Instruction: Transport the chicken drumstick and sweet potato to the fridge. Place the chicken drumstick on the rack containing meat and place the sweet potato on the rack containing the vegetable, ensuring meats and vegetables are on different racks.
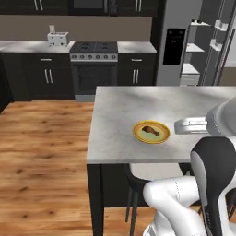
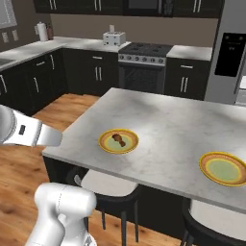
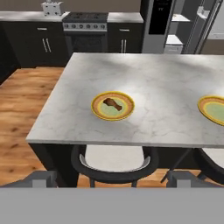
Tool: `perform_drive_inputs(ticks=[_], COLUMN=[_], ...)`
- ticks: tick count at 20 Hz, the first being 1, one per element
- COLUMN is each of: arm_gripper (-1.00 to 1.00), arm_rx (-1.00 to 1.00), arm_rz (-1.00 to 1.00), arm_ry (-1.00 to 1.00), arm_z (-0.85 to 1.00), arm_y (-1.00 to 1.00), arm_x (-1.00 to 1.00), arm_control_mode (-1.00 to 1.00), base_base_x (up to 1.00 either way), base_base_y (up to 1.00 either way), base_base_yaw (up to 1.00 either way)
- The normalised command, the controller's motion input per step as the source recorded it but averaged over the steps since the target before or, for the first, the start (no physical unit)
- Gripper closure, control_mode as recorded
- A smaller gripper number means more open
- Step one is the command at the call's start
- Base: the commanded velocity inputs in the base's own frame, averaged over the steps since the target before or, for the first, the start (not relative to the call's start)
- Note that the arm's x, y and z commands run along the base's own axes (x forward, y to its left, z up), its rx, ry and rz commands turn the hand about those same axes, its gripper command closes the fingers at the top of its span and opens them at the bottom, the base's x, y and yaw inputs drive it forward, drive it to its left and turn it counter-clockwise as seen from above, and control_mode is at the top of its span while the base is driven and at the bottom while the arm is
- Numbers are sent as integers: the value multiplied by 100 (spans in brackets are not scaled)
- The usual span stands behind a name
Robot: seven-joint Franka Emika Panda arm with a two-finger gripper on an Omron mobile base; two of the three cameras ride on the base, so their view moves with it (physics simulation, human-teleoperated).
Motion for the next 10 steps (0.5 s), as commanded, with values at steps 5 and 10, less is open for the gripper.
perform_drive_inputs(ticks=[5, 10], arm_gripper=[-100, -100], arm_rx=[0, 0], arm_rz=[0, 0], arm_ry=[0, 0], arm_z=[0, 0], arm_y=[0, 0], arm_x=[0, 0], arm_control_mode=[100, 100], base_base_x=[74, 100], base_base_y=[-75, -12], base_base_yaw=[-13, -24])
